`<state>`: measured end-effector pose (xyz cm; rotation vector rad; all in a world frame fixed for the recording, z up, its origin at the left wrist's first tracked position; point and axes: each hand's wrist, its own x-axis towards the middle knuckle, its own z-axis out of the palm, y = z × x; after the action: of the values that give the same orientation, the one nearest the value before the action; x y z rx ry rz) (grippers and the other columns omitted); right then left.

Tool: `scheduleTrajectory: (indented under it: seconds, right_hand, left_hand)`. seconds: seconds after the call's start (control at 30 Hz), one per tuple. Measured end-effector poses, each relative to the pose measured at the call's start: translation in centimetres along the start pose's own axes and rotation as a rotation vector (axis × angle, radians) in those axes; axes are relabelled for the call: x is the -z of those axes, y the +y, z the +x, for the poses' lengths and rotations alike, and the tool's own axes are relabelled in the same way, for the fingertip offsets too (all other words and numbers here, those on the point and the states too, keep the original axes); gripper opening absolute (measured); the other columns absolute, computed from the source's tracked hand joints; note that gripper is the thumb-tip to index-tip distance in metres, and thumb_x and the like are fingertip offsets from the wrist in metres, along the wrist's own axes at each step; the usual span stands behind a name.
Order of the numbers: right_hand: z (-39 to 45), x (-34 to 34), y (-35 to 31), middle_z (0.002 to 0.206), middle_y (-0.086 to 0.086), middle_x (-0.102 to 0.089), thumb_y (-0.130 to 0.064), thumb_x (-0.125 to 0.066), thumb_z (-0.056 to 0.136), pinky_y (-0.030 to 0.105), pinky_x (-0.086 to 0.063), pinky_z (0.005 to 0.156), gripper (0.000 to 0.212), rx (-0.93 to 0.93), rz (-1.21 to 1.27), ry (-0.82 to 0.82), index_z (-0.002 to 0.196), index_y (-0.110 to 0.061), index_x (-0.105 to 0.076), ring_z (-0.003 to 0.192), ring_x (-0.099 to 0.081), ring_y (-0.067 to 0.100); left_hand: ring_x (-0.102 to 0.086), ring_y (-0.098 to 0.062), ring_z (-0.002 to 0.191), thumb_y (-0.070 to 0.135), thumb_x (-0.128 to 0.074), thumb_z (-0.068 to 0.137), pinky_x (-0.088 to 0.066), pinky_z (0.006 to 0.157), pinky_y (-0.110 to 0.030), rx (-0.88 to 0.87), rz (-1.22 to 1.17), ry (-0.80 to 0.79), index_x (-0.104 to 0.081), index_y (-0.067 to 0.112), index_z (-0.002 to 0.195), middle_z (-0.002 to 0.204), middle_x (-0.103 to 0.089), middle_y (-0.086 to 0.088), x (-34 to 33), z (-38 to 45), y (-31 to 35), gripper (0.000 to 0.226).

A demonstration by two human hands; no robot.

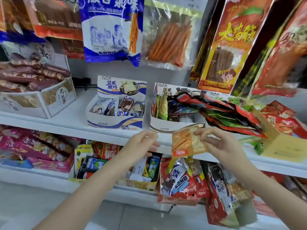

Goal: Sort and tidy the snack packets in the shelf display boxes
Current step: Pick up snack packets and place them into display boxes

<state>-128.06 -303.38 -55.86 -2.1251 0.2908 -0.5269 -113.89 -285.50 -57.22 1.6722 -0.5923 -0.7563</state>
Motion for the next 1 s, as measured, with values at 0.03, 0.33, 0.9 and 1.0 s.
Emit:
scheduleTrajectory:
  seconds: [0.03,0.33,0.9,1.0]
  right_hand:
    - [-0.5,0.2,0.6,0.107,-0.004,-0.064,0.011,-0.056,0.082,0.008,-0.048,0.076,0.031,0.004,-0.009,-0.030,0.071,-0.018,-0.060,0.093,-0.064,-0.003]
    - [-3.2,0.4,2.7,0.104,-0.003,-0.068,0.009,-0.057,0.083,0.017,-0.051,0.079,0.031,-0.047,0.145,-0.066,0.085,-0.019,-0.071,0.091,-0.064,0.001]
    - [-6.2,5.8,7.6,0.067,0.001,-0.058,-0.010,-0.061,0.086,0.018,-0.033,0.046,0.004,-0.331,-0.603,0.012,0.089,-0.009,-0.060,0.056,-0.052,0.014]
    - [-7.3,5.7,9.2,0.067,0.006,-0.059,-0.008,-0.055,0.089,0.023,-0.037,0.049,0.009,-0.416,-0.527,-0.037,0.081,-0.006,-0.054,0.062,-0.058,0.017]
  left_hand:
    - [-0.067,-0.014,0.089,0.032,-0.046,0.095,-0.054,0.078,-0.023,0.119,-0.098,-0.110,-0.056,0.018,0.106,0.101,-0.069,-0.006,-0.8,-0.1,-0.1,0.021]
    - [-0.063,-0.012,0.094,0.017,-0.060,0.088,-0.053,0.066,-0.017,0.265,-0.012,-0.287,-0.052,0.016,0.116,0.105,-0.064,-0.003,-5.2,1.3,-2.6,0.029]
    - [-0.057,-0.014,0.102,0.011,-0.051,0.090,-0.046,0.083,-0.025,-0.075,1.002,-0.232,-0.058,0.017,0.112,0.114,-0.061,0.002,-7.6,3.7,-8.9,0.024]
    - [-0.052,-0.016,0.113,0.011,-0.050,0.091,-0.041,0.088,-0.026,-0.013,1.025,-0.181,-0.055,0.017,0.121,0.129,-0.054,0.000,-7.3,4.3,-11.1,0.032]
